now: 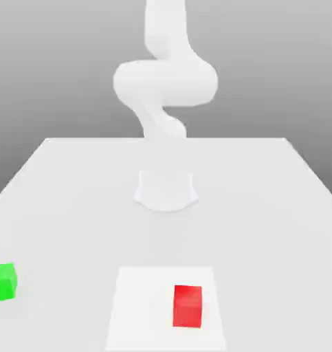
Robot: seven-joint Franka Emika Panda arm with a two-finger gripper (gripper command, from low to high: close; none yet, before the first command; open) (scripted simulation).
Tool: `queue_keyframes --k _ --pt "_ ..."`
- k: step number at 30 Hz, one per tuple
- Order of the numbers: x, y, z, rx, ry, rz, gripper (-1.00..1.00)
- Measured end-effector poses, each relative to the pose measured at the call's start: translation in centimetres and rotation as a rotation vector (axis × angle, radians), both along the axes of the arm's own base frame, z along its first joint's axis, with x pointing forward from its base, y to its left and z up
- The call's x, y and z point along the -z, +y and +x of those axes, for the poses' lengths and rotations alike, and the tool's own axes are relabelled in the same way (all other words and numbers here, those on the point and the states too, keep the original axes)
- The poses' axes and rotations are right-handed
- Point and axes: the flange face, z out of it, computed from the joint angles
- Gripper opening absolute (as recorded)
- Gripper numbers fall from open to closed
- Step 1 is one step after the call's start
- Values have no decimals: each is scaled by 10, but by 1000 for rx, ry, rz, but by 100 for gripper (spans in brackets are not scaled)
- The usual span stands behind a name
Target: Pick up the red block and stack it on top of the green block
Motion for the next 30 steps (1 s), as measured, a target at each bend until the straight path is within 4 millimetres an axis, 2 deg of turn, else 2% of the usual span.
queue_keyframes --k 5,8,11,16,21,23,27,28,30 --pt "100 9 55 13 164 4 0" --pt "162 13 75 21 259 7 0" --pt "225 18 86 28 354 10 0" --pt "330 25 85 40 513 15 0" --pt "429 34 60 48 672 21 0" --pt "459 34 53 53 707 23 0" --pt "507 35 50 54 718 24 0" --pt "517 35 50 54 719 24 -100" --pt "517 35 50 54 719 24 -100"
